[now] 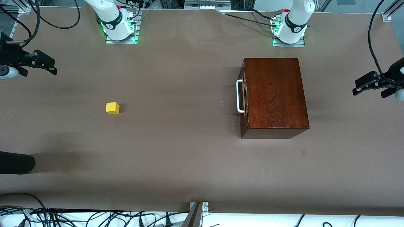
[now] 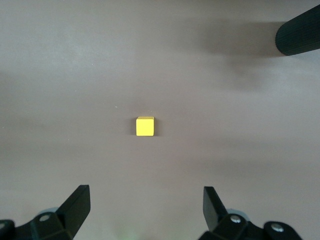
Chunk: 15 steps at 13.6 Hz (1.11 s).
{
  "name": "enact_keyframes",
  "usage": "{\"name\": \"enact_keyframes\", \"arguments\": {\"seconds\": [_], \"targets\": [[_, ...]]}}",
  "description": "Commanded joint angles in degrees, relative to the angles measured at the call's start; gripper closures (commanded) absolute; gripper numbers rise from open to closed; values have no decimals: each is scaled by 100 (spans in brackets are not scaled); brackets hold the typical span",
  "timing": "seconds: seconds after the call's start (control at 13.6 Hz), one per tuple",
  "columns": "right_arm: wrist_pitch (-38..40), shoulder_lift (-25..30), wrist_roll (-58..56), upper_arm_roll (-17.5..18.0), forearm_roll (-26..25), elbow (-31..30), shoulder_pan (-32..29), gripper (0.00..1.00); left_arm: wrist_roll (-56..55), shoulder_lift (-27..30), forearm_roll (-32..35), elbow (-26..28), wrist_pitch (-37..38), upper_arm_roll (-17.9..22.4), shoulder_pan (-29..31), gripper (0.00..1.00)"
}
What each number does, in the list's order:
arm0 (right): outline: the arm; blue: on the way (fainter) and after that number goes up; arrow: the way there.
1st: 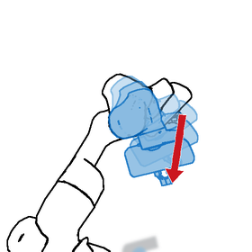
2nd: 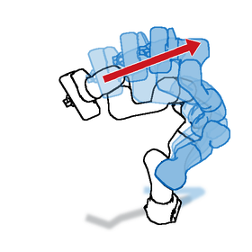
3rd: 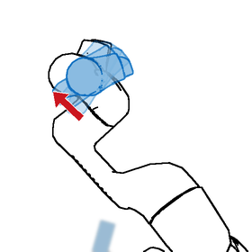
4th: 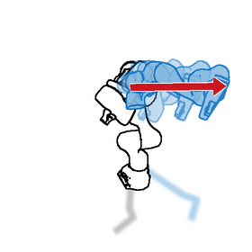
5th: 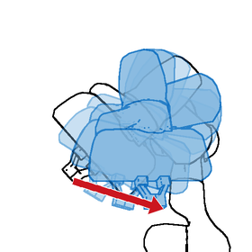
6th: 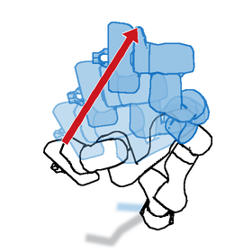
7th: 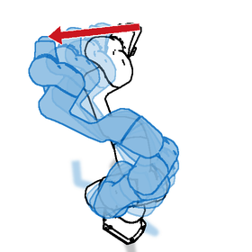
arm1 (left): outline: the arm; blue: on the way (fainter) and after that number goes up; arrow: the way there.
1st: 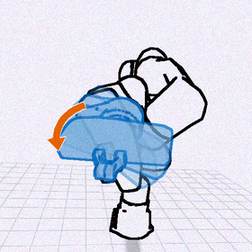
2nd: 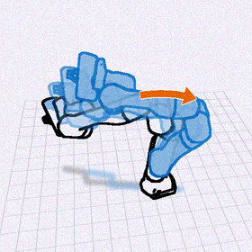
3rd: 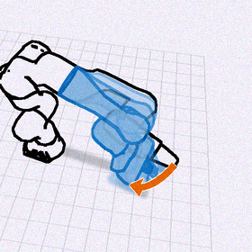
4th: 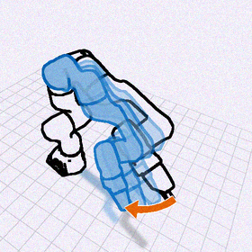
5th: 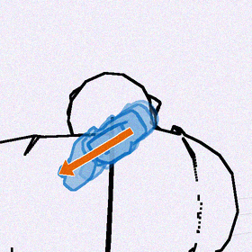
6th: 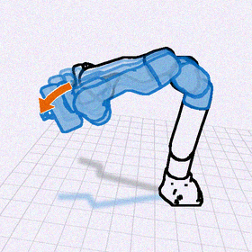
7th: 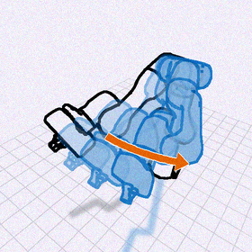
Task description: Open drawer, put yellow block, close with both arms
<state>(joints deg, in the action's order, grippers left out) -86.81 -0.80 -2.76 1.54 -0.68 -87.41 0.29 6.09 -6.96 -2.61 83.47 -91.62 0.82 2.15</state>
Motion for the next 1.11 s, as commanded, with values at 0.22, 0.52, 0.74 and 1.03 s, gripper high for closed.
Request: {"name": "enact_keyframes", "arguments": {"seconds": [0.22, 0.52, 0.74, 1.03], "targets": [[-170, 414, 83, 30, -73, -452, 15, 0, 85, 81, 462, -42, 74, -100, -30, 0], [-222, 388, 74, 118, -73, -452, 23, 0, 59, 72, 471, -42, 100, -109, -65, 0], [-222, 379, 74, 118, -73, -444, 15, 0, 76, -59, 515, -59, 83, -91, -92, 0], [-222, 362, 74, 118, -73, -444, 23, 0, 111, 1, 498, -77, 135, -100, -92, 0]]}}
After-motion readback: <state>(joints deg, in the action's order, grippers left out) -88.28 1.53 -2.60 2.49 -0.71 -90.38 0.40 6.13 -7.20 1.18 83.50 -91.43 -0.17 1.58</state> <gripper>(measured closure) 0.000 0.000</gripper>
